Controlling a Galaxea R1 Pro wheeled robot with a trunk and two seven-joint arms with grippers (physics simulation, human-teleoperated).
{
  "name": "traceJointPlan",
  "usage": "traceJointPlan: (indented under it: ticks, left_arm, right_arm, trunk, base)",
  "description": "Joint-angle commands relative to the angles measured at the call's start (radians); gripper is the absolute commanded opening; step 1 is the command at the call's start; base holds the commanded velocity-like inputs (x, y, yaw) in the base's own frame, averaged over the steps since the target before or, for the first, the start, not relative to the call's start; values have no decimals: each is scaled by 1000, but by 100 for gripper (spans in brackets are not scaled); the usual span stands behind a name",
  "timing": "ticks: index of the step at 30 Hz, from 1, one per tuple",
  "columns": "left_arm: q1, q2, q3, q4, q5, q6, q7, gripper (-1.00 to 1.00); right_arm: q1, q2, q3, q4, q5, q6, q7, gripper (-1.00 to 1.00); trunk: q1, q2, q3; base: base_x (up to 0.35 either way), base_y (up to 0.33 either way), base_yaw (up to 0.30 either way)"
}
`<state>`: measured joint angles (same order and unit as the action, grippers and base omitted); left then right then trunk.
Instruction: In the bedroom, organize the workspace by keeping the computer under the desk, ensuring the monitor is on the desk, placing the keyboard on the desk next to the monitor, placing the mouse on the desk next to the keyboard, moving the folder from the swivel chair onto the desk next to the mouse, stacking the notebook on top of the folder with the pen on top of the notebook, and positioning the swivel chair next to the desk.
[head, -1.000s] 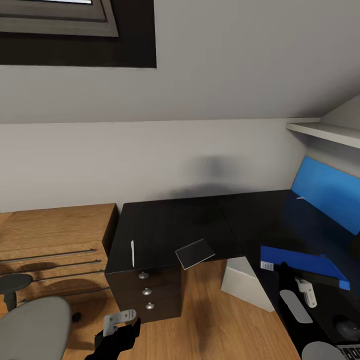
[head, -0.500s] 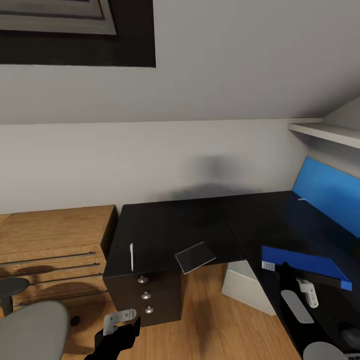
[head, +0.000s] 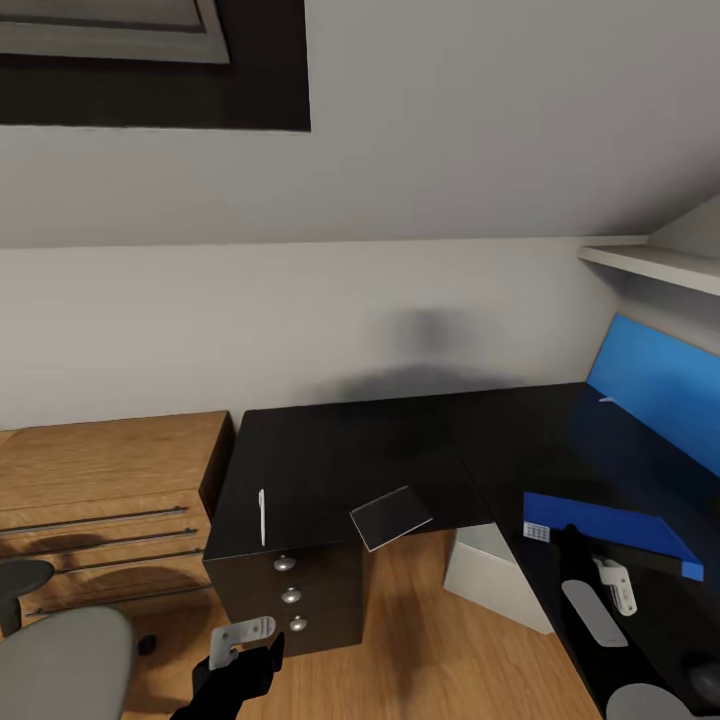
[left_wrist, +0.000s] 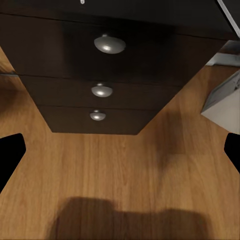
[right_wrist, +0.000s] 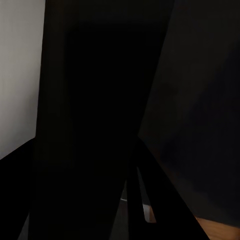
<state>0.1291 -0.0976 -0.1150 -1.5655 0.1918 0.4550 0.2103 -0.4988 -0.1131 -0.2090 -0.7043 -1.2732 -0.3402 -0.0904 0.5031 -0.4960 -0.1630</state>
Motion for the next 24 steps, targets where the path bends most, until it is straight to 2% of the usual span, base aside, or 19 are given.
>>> traceJointPlan:
  ticks: [1,7,24]
  left_arm:
    - [0,0,-1,-2,11,4,9,100]
    - [0,-1,-1,-2,11,5,9,100]
    - [0,1,0,-1,11,7,9,100]
  right_arm:
    - [0,0,2,-1,-6,-3,-3,-100]
    - [-1,1,2,-1,-6,-3,-4,-100]
    - [-1,0,2,-1,-5,-3,-8,-100]
  trunk:
    - [4,-9,-5]
    - [27,-51,-24]
    - [27,-51,-24]
  base:
    - [0,0,0]
    - [0,0,0]
    - [0,0,0]
